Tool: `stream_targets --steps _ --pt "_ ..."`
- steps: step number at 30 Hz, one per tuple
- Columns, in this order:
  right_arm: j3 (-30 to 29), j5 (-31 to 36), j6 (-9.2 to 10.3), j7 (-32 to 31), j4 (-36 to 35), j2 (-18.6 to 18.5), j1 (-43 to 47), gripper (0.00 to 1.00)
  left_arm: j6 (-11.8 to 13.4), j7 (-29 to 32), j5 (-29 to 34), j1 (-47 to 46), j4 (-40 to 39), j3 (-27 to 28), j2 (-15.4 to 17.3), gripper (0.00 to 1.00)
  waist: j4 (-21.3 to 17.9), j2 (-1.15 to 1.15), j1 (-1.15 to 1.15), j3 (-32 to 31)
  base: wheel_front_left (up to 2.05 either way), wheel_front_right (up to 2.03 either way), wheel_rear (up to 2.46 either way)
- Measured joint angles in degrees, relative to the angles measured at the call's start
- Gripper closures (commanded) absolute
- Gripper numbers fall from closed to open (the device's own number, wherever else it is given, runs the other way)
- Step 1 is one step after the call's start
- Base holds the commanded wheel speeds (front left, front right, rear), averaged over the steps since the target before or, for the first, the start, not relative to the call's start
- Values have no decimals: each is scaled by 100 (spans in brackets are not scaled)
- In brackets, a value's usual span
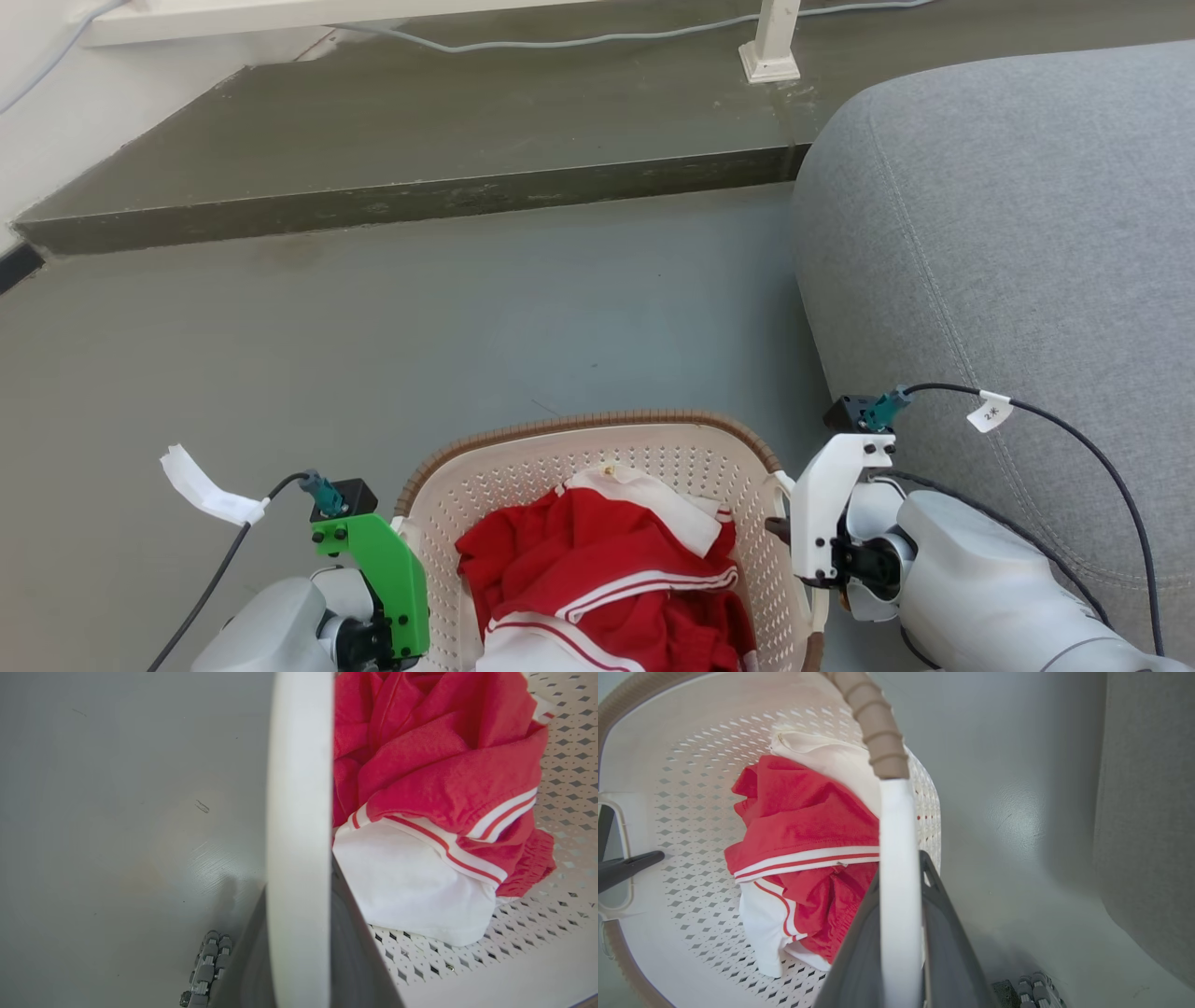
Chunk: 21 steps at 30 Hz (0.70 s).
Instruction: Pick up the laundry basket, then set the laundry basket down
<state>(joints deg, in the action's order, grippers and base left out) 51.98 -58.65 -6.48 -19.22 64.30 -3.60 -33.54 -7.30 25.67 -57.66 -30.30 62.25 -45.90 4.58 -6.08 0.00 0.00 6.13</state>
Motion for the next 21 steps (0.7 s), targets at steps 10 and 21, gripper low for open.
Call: stream_targets --steps 10,21 --pt "57 -59 0 4 1 0 -2 100 0 -7 -67 -1 20 -37 0 100 0 0 0 21 0 0 0" --pt "193 -62 0 52 101 8 -49 100 0 -8 -118 -3 30 -78 2 100 -5 0 0 72 0 0 0"
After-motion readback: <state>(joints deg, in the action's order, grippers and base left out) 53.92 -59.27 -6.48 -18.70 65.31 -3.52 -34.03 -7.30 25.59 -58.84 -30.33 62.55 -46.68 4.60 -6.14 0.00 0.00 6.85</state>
